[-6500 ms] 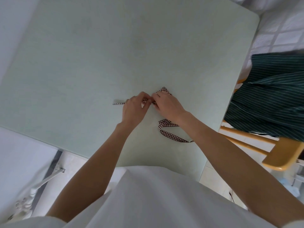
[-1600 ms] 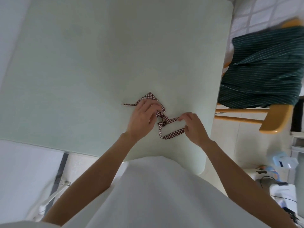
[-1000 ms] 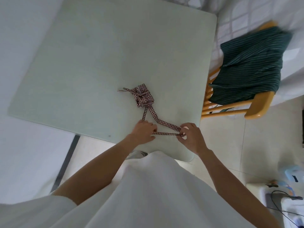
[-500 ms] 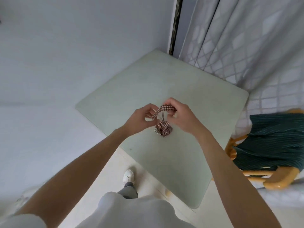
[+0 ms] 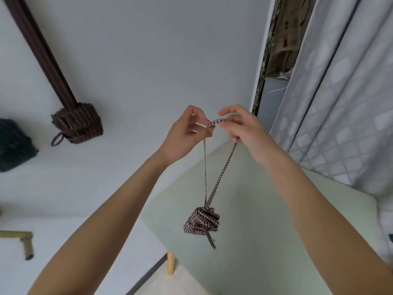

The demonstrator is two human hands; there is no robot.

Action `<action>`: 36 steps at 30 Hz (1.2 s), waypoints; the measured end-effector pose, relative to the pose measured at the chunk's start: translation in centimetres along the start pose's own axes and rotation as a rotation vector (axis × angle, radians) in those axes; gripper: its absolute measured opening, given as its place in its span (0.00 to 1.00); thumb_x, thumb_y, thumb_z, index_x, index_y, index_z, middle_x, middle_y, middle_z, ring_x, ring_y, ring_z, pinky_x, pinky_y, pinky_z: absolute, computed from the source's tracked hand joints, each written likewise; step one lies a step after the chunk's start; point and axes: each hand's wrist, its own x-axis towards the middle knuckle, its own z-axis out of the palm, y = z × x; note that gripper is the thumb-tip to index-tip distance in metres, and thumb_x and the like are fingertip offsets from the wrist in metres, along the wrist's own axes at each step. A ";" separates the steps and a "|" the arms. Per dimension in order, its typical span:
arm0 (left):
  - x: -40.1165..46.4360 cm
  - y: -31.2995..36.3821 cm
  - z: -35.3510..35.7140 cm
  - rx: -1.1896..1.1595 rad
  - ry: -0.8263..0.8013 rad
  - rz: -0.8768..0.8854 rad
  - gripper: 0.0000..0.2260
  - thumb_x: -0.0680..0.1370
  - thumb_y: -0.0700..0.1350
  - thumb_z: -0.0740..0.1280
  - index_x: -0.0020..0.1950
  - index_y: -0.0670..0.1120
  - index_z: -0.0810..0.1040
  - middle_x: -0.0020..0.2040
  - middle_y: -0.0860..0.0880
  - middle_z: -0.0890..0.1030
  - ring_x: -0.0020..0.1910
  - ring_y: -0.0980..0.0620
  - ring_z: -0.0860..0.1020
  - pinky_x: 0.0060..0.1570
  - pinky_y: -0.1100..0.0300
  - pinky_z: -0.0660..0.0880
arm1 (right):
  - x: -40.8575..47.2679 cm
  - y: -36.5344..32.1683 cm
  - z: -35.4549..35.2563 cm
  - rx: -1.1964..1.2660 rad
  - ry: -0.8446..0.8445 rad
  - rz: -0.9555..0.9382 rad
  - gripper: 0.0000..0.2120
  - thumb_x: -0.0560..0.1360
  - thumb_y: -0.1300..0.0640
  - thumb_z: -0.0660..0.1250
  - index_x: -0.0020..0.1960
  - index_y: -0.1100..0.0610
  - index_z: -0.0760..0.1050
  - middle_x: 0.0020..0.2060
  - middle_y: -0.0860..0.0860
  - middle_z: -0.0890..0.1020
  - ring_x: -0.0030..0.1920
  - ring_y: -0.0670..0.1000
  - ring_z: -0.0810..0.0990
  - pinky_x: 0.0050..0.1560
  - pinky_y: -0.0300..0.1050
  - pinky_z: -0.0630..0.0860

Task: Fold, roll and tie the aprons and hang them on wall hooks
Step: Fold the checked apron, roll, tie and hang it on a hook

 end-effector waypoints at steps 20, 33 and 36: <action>15.9 5.4 -16.9 0.136 0.297 0.149 0.07 0.80 0.49 0.62 0.54 0.48 0.76 0.50 0.50 0.81 0.49 0.54 0.80 0.49 0.59 0.78 | 22.2 -12.5 8.4 -0.095 -0.059 -0.588 0.25 0.73 0.73 0.53 0.66 0.57 0.71 0.60 0.53 0.77 0.62 0.48 0.75 0.63 0.46 0.73; 20.4 8.5 -21.9 0.592 0.681 0.434 0.04 0.74 0.44 0.70 0.45 0.48 0.75 0.41 0.58 0.79 0.39 0.62 0.80 0.42 0.60 0.79 | 30.7 -14.5 10.2 -0.550 0.687 -1.065 0.03 0.70 0.54 0.72 0.40 0.52 0.80 0.34 0.45 0.80 0.37 0.47 0.77 0.30 0.36 0.66; 21.2 9.2 -23.7 0.726 0.761 0.514 0.05 0.72 0.39 0.71 0.44 0.46 0.76 0.41 0.55 0.78 0.39 0.62 0.78 0.41 0.60 0.77 | 33.0 -15.3 11.4 -0.564 0.655 -1.105 0.03 0.69 0.57 0.71 0.39 0.55 0.78 0.40 0.51 0.76 0.41 0.50 0.75 0.31 0.39 0.67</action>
